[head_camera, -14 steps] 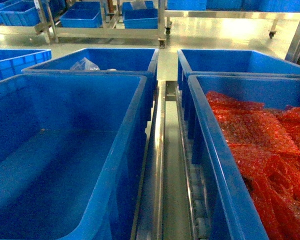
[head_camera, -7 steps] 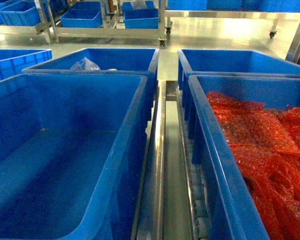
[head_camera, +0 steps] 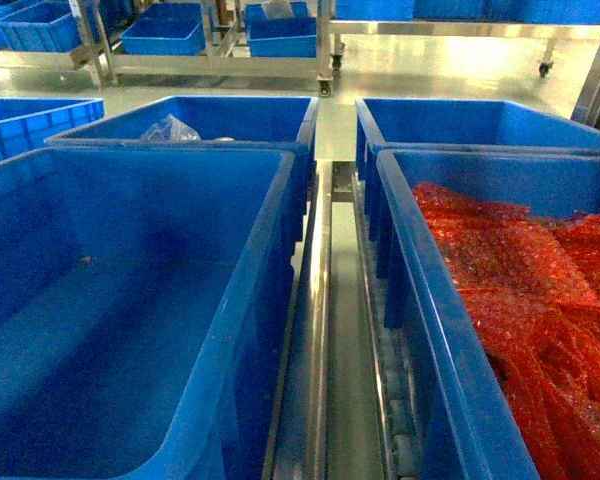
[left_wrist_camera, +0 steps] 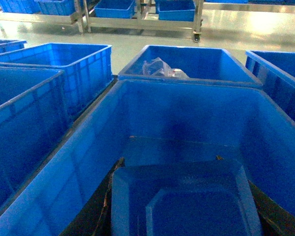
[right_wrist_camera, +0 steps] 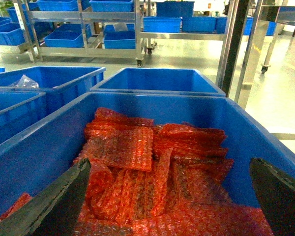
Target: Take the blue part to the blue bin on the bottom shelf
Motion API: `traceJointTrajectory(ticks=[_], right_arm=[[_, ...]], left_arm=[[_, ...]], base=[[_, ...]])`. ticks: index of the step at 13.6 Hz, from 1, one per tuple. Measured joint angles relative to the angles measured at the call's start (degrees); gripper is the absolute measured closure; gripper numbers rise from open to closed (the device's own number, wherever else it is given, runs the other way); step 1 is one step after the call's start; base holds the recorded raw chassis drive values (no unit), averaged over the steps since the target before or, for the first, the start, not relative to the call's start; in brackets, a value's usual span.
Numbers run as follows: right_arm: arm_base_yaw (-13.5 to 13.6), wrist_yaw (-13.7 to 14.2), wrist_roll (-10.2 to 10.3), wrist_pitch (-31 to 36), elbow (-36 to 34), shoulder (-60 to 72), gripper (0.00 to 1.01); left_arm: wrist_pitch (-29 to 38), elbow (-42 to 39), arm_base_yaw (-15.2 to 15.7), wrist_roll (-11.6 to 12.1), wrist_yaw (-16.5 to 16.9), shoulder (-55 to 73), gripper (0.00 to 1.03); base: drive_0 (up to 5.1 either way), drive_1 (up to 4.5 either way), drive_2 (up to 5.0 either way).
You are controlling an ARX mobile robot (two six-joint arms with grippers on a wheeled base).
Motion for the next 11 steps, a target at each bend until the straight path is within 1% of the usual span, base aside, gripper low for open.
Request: traceJointTrajectory(ticks=[11], right_arm=[[0.0, 0.0, 0.0, 0.0, 0.0, 0.0, 0.03]], left_arm=[[0.0, 0.0, 0.0, 0.0, 0.0, 0.0, 0.59]], base=[[0.0, 0.0, 0.0]])
